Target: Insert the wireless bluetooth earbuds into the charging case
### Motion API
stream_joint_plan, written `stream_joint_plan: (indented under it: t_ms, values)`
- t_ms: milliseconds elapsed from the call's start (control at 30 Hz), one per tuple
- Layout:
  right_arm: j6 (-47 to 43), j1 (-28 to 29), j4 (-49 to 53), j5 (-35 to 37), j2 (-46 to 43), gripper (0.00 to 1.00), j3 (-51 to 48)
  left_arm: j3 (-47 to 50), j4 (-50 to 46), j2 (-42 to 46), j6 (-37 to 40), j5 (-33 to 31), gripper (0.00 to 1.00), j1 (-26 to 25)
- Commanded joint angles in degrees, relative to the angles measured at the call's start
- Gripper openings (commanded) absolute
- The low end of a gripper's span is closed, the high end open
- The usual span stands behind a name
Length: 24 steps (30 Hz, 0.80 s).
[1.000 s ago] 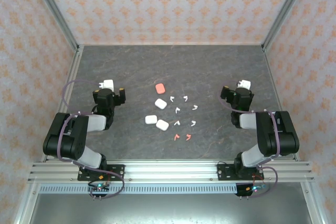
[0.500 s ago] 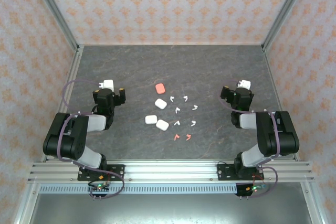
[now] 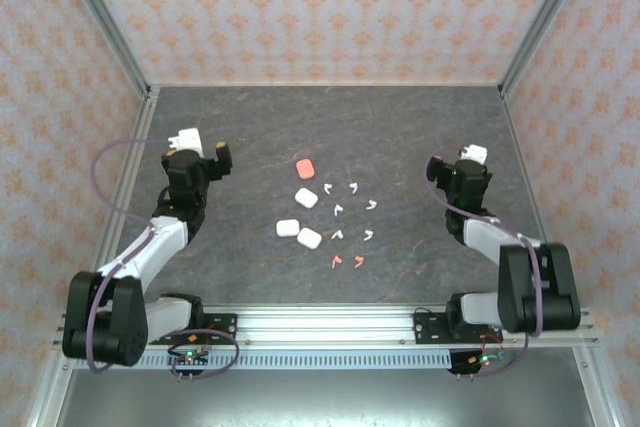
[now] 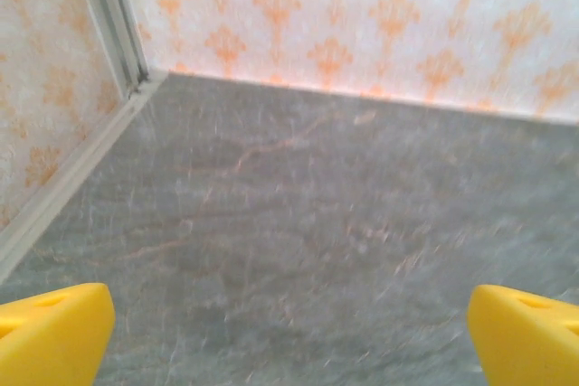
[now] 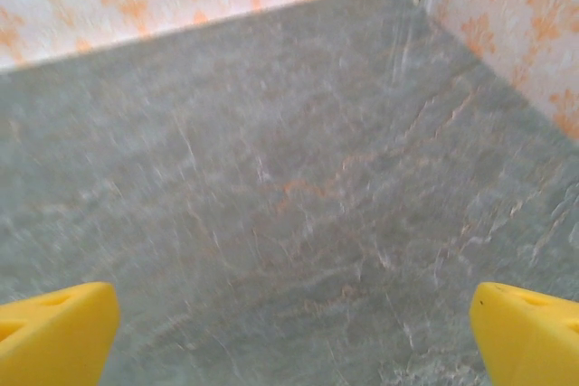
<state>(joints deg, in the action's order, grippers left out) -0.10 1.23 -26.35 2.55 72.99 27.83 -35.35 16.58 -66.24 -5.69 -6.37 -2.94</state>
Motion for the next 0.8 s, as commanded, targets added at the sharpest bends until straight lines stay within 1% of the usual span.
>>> stream_joint_plan:
  t_ms: [0,33,100,167,267,400,533,667,767]
  values:
    - [4.93,0.88,14.73,-3.24,-4.85,1.0,4.27,-6.52,-17.23,0.74,-11.79,1.74,1.0,0.04]
    - [5.72,1.76,17.91,-5.04,-6.77,1.0,5.32,-8.05,-19.63,0.01,-15.6,3.96,1.0,0.04]
    - [6.1,4.57,24.97,-7.04,-7.61,1.0,8.47,-10.24,-23.05,-1.54,-20.29,8.01,1.0,-0.57]
    - [5.7,7.67,32.67,-9.01,-7.36,1.0,12.36,-11.81,-26.06,-3.18,-24.26,8.67,1.0,-2.58]
    - [5.08,12.75,40.99,-10.5,-6.75,1.0,16.22,-12.26,-26.23,-4.38,-26.72,10.22,1.0,-6.72]
    - [4.02,21.05,48.37,-10.72,-5.49,0.99,20.4,-13.37,-25.96,-5.97,-28.37,11.07,1.0,-11.21]
    - [2.47,30.8,53.27,-11.58,-0.75,0.98,24.55,-13.49,-24.05,-8.37,-31.14,12.88,1.0,-12.44]
    - [-0.19,40.76,58.17,-11.03,6.55,0.96,29.96,-12.98,-22.86,-9.6,-33.44,11.73,1.0,-12.44]
    - [-2.02,47.17,59.63,-10.82,12.41,0.95,33.2,-13.09,-23.39,-9.89,-34.41,11.15,1.0,-12.44]
